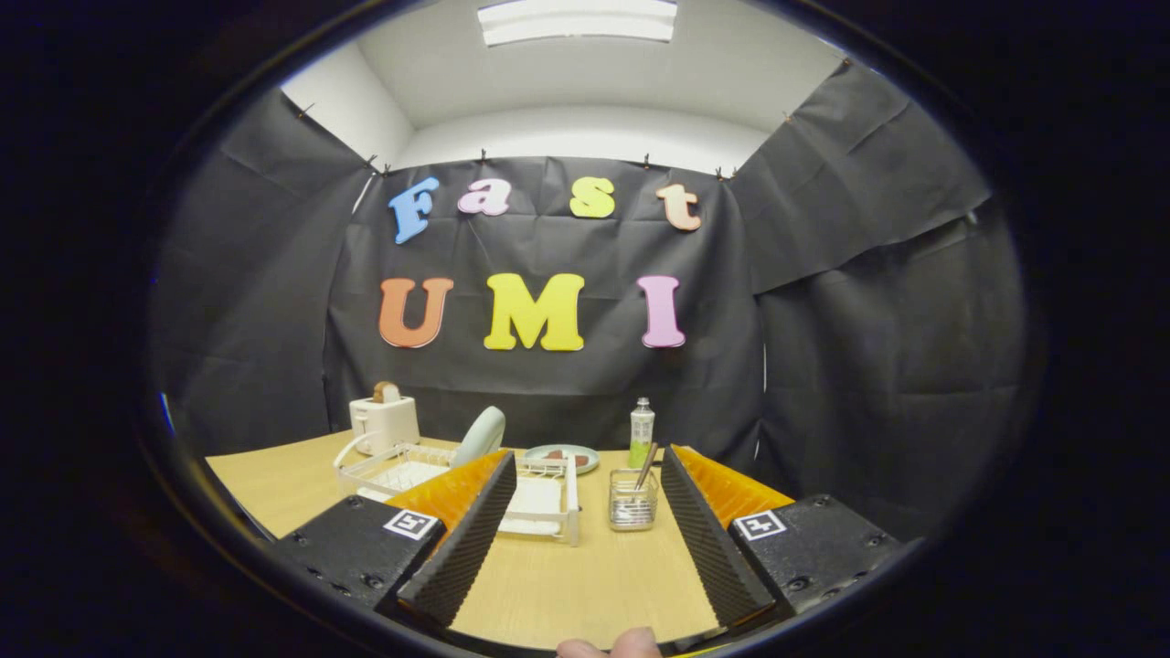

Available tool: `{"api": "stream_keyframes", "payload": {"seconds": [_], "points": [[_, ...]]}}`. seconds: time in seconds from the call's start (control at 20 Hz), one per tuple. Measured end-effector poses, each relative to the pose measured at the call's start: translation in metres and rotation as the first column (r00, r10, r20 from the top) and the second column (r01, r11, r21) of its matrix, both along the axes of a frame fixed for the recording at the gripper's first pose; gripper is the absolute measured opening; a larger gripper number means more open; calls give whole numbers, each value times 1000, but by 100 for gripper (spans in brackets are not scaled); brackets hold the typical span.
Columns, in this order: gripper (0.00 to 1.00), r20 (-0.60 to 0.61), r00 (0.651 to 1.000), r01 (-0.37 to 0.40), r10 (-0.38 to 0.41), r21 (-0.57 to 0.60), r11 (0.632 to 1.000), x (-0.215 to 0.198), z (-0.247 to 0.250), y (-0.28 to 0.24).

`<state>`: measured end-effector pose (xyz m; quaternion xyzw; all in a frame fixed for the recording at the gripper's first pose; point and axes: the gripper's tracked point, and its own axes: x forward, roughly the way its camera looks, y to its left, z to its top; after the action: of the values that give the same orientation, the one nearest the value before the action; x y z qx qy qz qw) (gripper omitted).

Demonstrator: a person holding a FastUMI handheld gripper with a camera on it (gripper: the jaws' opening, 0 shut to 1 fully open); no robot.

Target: Take the plate from the dish rack, then take the spoon from the basket and place it into the plate.

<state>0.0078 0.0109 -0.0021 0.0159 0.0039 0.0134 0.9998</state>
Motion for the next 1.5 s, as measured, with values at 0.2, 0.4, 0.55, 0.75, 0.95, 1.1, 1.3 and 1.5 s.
{"api": "stream_keyframes", "payload": {"seconds": [0.2, 0.4, 0.55, 0.75, 0.95, 1.1, 1.3, 1.5], "points": [[100, -16, 999, -38, 38, -4, 999, 19, 11, 12], [100, -80, 984, -155, 157, 28, 988, 51, 34, 42], [100, -137, 965, -219, 222, 40, 975, 86, 61, 56], [100, -258, 929, -256, 264, 66, 964, 142, 82, 69], [100, -361, 896, -261, 259, 45, 964, 194, 101, 84], [100, -435, 859, -287, 272, 31, 957, 223, 102, 108], [100, -619, 723, -341, 306, 65, 938, 252, 64, 143], [100, -749, 607, -302, 266, 93, 949, 272, 22, 157]]}}
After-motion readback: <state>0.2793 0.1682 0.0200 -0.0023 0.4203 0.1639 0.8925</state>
